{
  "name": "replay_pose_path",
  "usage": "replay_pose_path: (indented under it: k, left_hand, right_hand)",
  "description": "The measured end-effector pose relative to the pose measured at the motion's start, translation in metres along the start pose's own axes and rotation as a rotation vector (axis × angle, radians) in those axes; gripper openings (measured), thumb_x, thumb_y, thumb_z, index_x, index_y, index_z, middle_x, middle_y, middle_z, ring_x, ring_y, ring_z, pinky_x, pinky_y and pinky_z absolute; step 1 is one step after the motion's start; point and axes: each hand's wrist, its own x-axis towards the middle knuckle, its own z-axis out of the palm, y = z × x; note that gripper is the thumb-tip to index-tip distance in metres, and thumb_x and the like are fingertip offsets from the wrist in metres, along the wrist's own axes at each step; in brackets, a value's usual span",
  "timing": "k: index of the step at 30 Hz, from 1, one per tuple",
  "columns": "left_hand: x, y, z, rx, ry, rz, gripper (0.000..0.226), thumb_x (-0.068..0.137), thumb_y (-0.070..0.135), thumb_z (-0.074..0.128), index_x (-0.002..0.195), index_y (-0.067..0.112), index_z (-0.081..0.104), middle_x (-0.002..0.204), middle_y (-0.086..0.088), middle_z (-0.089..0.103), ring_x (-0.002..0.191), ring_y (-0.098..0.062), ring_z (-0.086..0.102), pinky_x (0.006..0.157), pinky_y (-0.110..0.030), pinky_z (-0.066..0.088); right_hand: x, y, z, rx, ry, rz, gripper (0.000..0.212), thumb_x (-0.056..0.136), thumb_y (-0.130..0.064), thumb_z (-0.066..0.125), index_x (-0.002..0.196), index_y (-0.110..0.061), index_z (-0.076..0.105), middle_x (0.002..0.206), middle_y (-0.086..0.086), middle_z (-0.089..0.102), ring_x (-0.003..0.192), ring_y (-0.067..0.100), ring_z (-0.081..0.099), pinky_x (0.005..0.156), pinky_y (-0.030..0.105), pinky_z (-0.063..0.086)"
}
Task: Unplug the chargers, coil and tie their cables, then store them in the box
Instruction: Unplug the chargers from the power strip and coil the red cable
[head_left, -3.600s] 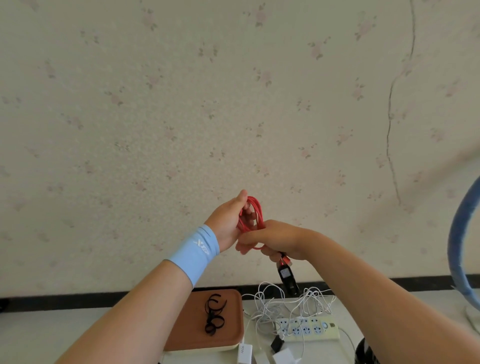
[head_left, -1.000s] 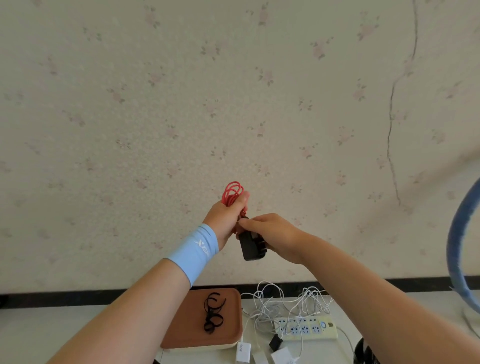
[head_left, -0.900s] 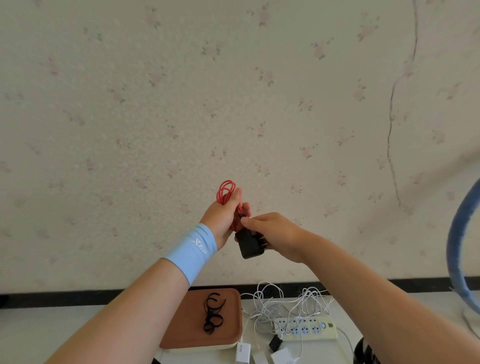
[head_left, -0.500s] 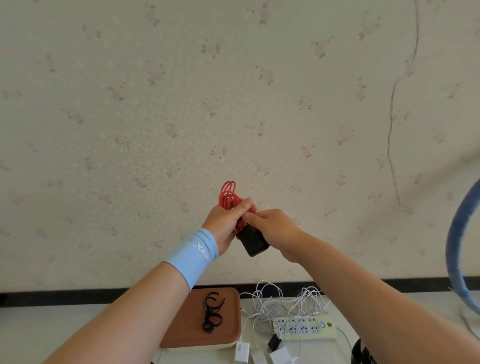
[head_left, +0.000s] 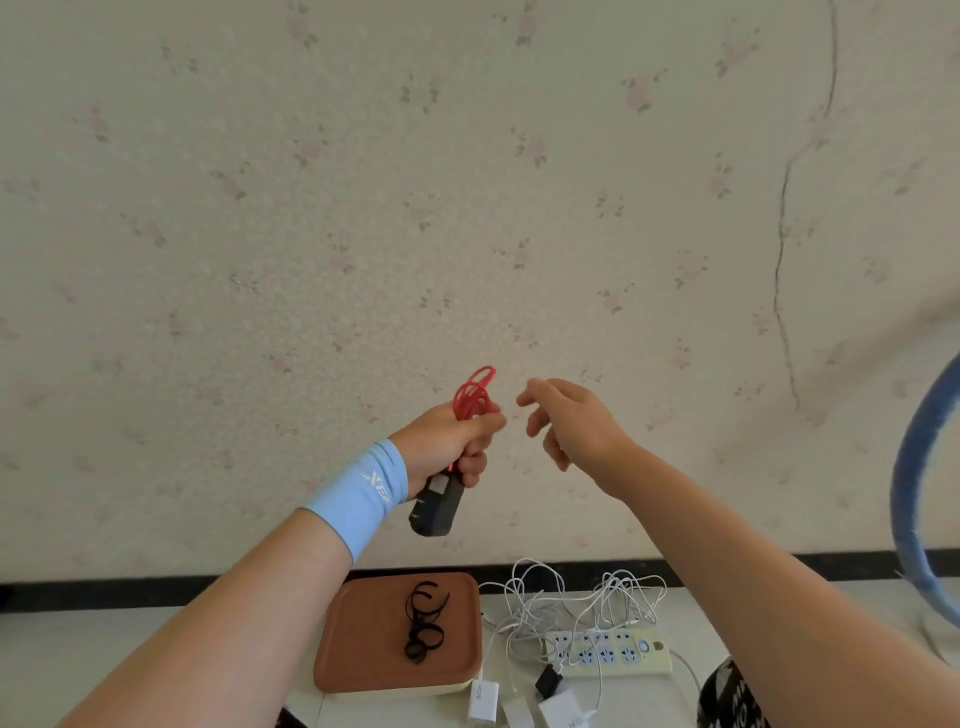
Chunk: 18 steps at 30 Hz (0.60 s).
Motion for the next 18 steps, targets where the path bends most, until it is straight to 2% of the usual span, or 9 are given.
replay_pose_path:
  k: [2, 5, 7, 9, 12, 14, 16, 18]
  left_hand:
    - [-0.003, 0.000, 0.004, 0.084, -0.088, -0.053, 0.019, 0.096, 0.009, 0.053, 0.114, 0.009, 0.050, 0.054, 0.002, 0.033, 0.045, -0.013, 0.031, 0.046, -0.024, 0.033]
    - [-0.005, -0.002, 0.009, 0.157, -0.135, -0.098, 0.027, 0.092, 0.003, 0.050, 0.119, 0.008, 0.050, 0.051, 0.001, 0.032, 0.044, -0.013, 0.029, 0.046, -0.023, 0.030]
    - [-0.006, -0.003, 0.010, 0.200, -0.140, -0.108, 0.009, 0.092, 0.003, 0.049, 0.095, 0.007, 0.056, 0.049, 0.000, 0.036, 0.043, -0.014, 0.032, 0.047, -0.025, 0.032]
    - [-0.005, -0.006, 0.006, 0.237, -0.110, -0.095, 0.025, 0.092, 0.002, 0.048, 0.068, 0.010, 0.051, 0.047, -0.002, 0.042, 0.043, -0.015, 0.038, 0.049, -0.027, 0.036]
    - [-0.007, -0.005, 0.003, 0.233, -0.120, -0.105, 0.035, 0.091, 0.002, 0.047, 0.059, 0.013, 0.058, 0.048, -0.003, 0.045, 0.043, -0.016, 0.037, 0.048, -0.026, 0.036]
    - [-0.008, -0.006, 0.003, 0.280, -0.141, -0.120, 0.049, 0.091, 0.003, 0.048, 0.046, 0.018, 0.059, 0.046, -0.003, 0.042, 0.041, -0.015, 0.035, 0.047, -0.026, 0.035]
    - [-0.010, -0.006, 0.006, 0.353, -0.164, -0.107, 0.054, 0.093, 0.004, 0.051, 0.041, 0.020, 0.055, 0.045, -0.004, 0.038, 0.041, -0.014, 0.034, 0.047, -0.025, 0.033]
    - [-0.011, -0.007, 0.008, 0.405, -0.184, -0.102, 0.043, 0.093, 0.007, 0.055, 0.052, 0.021, 0.057, 0.048, -0.005, 0.036, 0.043, -0.015, 0.032, 0.047, -0.025, 0.030]
  right_hand:
    - [-0.001, -0.002, 0.006, 0.069, -0.013, -0.101, 0.032, 0.105, -0.041, 0.048, 0.113, -0.018, 0.068, 0.081, 0.003, 0.066, 0.050, 0.016, 0.050, 0.045, 0.026, 0.041]
    - [-0.002, -0.005, 0.010, 0.094, 0.010, -0.161, 0.019, 0.101, -0.029, 0.061, 0.109, -0.021, 0.076, 0.070, -0.005, 0.068, 0.044, 0.011, 0.050, 0.045, 0.021, 0.042]
    - [-0.001, -0.004, 0.010, 0.071, 0.014, -0.118, 0.013, 0.096, -0.021, 0.067, 0.097, -0.015, 0.079, 0.063, -0.005, 0.067, 0.043, 0.010, 0.053, 0.047, 0.022, 0.047]
    - [-0.002, -0.002, 0.012, 0.020, -0.038, -0.068, 0.013, 0.097, -0.016, 0.065, 0.094, -0.009, 0.076, 0.065, 0.002, 0.069, 0.046, 0.012, 0.058, 0.050, 0.028, 0.054]
    - [-0.002, 0.001, 0.017, 0.069, -0.048, -0.057, 0.018, 0.100, -0.018, 0.055, 0.117, -0.012, 0.058, 0.088, 0.012, 0.070, 0.047, 0.018, 0.059, 0.046, 0.031, 0.052]
    - [-0.002, 0.001, 0.018, 0.078, -0.087, -0.039, 0.025, 0.104, -0.032, 0.047, 0.126, -0.019, 0.050, 0.092, 0.009, 0.066, 0.047, 0.017, 0.054, 0.044, 0.029, 0.045]
    - [-0.003, 0.000, 0.021, -0.099, -0.139, -0.045, 0.037, 0.104, -0.048, 0.044, 0.114, -0.015, 0.056, 0.078, 0.005, 0.061, 0.046, 0.016, 0.048, 0.043, 0.027, 0.041]
    - [-0.003, 0.001, 0.028, -0.297, -0.114, -0.095, 0.039, 0.104, -0.049, 0.045, 0.101, -0.013, 0.060, 0.072, 0.002, 0.060, 0.051, 0.014, 0.050, 0.048, 0.026, 0.042]
